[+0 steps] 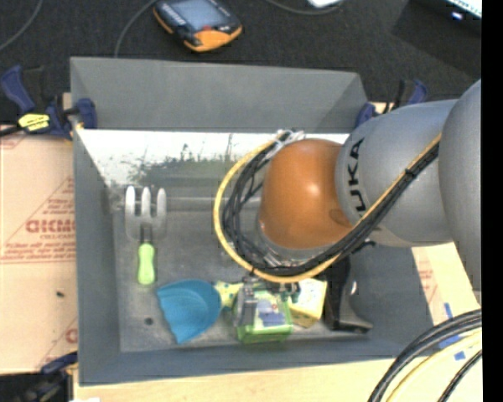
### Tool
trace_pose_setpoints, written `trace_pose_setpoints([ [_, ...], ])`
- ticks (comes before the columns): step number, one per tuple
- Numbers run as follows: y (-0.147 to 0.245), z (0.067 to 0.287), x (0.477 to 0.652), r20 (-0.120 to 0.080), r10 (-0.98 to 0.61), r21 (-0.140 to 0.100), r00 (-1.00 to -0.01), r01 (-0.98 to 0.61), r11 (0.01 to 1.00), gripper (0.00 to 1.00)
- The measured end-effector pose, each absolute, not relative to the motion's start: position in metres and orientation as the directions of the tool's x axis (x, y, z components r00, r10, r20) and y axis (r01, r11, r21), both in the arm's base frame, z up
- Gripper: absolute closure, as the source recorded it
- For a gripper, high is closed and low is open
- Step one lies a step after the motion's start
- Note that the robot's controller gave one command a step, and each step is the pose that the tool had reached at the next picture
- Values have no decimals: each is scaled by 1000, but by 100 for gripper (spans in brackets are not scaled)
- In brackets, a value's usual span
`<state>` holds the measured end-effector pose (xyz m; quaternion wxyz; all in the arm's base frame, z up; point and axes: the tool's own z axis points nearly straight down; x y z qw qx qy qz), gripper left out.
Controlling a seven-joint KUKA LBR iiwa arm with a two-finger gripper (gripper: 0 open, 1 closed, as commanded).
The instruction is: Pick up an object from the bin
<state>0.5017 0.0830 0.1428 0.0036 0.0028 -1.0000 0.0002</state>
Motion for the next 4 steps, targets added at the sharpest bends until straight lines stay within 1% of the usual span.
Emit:
trace_pose_setpoints([
  [1,83,147,504,0,0,1,-1000,0,1000,100],
  [2,103,196,532,-5,257,2,-966,257,966,100],
  [3,138,167,500,-1,351,2,-936,351,936,100],
  [4,173,182,532,-3,494,4,-869,494,869,100],
])
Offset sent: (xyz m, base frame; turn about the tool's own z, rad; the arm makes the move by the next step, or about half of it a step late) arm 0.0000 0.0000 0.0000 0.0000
